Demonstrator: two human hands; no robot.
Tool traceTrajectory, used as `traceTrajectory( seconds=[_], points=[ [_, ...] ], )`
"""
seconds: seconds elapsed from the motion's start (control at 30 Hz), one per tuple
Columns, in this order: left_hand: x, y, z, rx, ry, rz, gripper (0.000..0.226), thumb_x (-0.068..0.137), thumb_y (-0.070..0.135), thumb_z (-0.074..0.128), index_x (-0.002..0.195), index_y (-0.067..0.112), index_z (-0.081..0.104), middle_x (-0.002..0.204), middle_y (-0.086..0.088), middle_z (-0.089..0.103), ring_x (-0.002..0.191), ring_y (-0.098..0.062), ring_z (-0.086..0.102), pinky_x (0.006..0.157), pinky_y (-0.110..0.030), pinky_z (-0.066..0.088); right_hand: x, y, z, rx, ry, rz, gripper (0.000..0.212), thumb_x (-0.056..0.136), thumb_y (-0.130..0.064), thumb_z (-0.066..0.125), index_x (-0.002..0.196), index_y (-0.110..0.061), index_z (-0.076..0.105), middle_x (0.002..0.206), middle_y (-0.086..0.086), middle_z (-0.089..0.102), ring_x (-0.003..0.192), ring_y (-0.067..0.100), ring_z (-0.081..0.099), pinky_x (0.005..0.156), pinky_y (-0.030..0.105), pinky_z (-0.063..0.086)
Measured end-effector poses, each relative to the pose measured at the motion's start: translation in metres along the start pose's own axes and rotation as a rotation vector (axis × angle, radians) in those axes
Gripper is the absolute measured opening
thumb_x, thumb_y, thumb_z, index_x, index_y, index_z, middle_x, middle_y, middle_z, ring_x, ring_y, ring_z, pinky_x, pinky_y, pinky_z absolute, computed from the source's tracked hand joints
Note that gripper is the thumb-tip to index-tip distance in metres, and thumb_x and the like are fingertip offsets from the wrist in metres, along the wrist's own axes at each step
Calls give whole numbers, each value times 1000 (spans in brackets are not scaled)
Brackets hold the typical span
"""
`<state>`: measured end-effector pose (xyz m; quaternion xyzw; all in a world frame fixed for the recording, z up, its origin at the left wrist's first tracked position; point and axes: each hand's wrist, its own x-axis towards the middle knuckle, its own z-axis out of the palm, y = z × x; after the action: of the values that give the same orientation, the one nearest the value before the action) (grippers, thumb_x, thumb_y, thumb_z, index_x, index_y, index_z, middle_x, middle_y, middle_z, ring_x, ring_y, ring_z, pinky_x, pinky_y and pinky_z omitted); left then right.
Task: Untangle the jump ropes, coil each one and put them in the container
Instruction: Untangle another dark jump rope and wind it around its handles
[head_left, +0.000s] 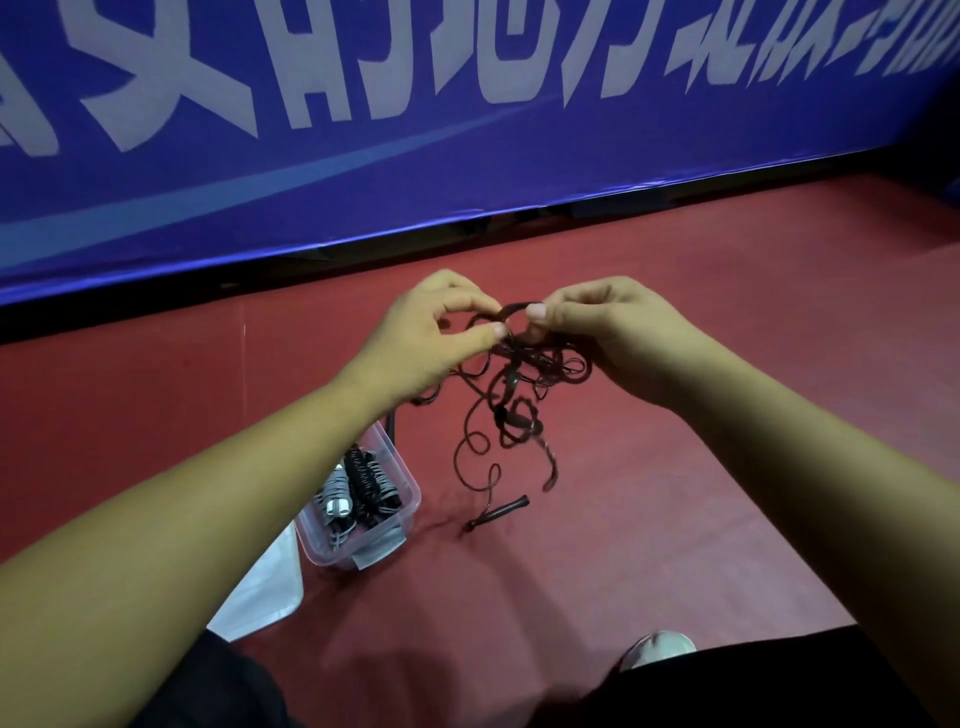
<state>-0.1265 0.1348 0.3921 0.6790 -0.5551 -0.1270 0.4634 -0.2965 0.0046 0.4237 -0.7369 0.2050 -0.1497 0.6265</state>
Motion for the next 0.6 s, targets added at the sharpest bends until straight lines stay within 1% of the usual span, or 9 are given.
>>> traceTrajectory(
  seconds=[0.07,0.1,0.17,0.23,0.33,0.4,0.47,0.53,0.6],
  points=[
    [0,6,3,168,29,122,7,83,25,71,88,21,71,84,7,62,76,0,57,71,-13,40,2,2,-1,101,-4,-1,19,85,-15,69,68,-9,70,70,9,63,73,21,59,74,31,44],
    [0,8,5,160,-17,102,5,86,23,71,87,19,69,74,7,60,65,-3,54,64,-16,40,3,3,-1,132,15,10,22,87,-10,65,64,-9,68,65,8,57,70,21,56,70,31,42],
    [-2,11,7,-64,-179,-92,8,93,20,66,87,15,65,56,5,49,48,-11,42,49,-20,35,2,1,-1,192,27,38,32,88,-6,61,58,-14,67,59,4,47,68,22,56,69,31,40],
    [-2,5,4,-320,-246,-247,15,99,16,56,86,11,61,50,7,35,43,-11,28,43,-19,25,-1,-4,-5,258,4,64,33,85,-11,61,53,-18,66,57,1,38,66,18,54,68,29,35],
    [3,-6,-3,-441,-174,-353,24,102,12,49,80,8,56,47,12,35,42,-5,25,41,-17,24,-2,-9,-8,504,11,15,28,79,-9,60,52,-17,64,50,-5,36,56,12,37,65,25,35],
    [8,-10,-1,-458,-136,-438,26,102,11,48,77,9,56,46,14,40,41,-3,28,42,-19,28,-1,-8,-7,636,45,-20,20,80,-8,59,60,-11,63,48,-5,37,51,12,35,69,25,41],
    [10,-13,4,-423,-126,-501,28,102,13,49,76,11,57,45,12,38,39,-4,31,48,-25,28,1,-7,-5,704,82,-2,13,85,-10,57,73,-5,59,48,-5,37,49,12,36,74,27,47],
    [9,-13,5,-356,-118,-495,29,102,17,50,75,14,59,47,9,42,42,-6,37,56,-28,32,2,-8,-5,682,102,48,16,92,-13,54,79,-6,59,50,-6,33,48,10,35,65,26,45],
    [5,-12,1,-234,-97,-409,27,100,24,55,77,16,66,64,3,57,60,-8,49,69,-30,41,3,-9,-5,612,106,85,18,96,-16,52,82,-7,59,53,-7,31,48,9,33,53,23,37]
  ],
)
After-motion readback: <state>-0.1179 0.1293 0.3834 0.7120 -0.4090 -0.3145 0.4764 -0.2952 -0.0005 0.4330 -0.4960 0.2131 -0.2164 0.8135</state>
